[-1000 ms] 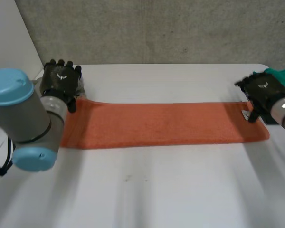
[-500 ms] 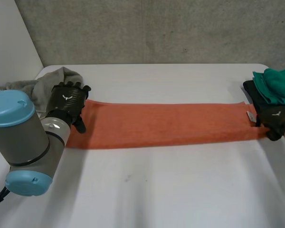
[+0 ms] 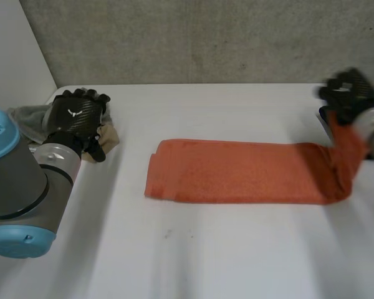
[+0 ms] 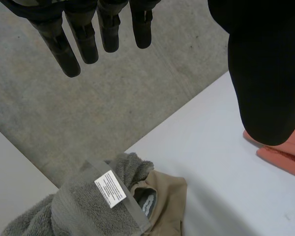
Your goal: Fold the laundry.
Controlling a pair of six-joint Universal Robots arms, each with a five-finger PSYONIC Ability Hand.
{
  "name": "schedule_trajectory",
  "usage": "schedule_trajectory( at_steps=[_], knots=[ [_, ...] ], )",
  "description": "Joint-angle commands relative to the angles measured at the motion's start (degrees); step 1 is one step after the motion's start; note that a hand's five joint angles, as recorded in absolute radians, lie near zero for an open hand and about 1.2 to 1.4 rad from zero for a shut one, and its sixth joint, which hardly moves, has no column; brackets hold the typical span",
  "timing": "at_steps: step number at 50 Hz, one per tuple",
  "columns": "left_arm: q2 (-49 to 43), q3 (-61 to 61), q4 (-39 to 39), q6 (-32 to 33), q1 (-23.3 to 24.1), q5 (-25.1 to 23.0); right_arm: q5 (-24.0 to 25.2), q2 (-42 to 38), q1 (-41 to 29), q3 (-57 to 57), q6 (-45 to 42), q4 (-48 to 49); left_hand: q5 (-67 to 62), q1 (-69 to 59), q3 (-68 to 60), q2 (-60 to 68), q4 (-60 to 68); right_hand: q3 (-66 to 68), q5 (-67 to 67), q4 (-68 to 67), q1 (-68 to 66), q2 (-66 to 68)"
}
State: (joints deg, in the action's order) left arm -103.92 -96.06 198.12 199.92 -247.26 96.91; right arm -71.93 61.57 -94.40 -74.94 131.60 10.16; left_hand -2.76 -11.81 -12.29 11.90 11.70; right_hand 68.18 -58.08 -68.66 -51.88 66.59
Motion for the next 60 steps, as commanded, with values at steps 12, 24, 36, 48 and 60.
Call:
schedule_trajectory(
  at_steps=[12,24,36,48,60],
  knots=[
    [0.3,0.08,-0.28,-2.43,0.64,-0.32,15.15,-18.24,-34.09,2.78,1.65,14.19,2.76,1.81,2.29,-1.9,-1.7,11.82,-11.92,-11.34,-28.12,13.41],
    [-5.06,6.58,-0.02,-1.99,5.73,-0.4,-0.67,-1.93,-22.45,-5.81,18.93,4.38,2.71,1.76,2.24,-1.86,-1.65,-58.18,58.08,58.66,41.88,-56.59],
    [-11.48,13.0,-0.28,-1.64,12.5,-0.32,-0.41,-0.22,-11.34,-18.39,12.14,-4.53,2.54,1.6,2.07,-1.69,-1.49,-46.92,46.82,47.39,30.62,-45.33],
    [-9.21,10.55,-0.63,-1.99,12.42,0.12,-5.33,-3.13,-12.99,-8.74,3.05,1.61,2.54,1.6,2.07,-1.69,-1.49,11.82,-11.92,-11.34,-28.12,13.41],
    [-1.55,6.5,-0.46,-2.87,6.88,0.3,11.8,-11.47,-33.56,-3.46,3.31,14.53,1.2,0.25,0.73,-0.35,-0.14,11.82,-11.92,-11.34,-28.12,13.41]
  ],
)
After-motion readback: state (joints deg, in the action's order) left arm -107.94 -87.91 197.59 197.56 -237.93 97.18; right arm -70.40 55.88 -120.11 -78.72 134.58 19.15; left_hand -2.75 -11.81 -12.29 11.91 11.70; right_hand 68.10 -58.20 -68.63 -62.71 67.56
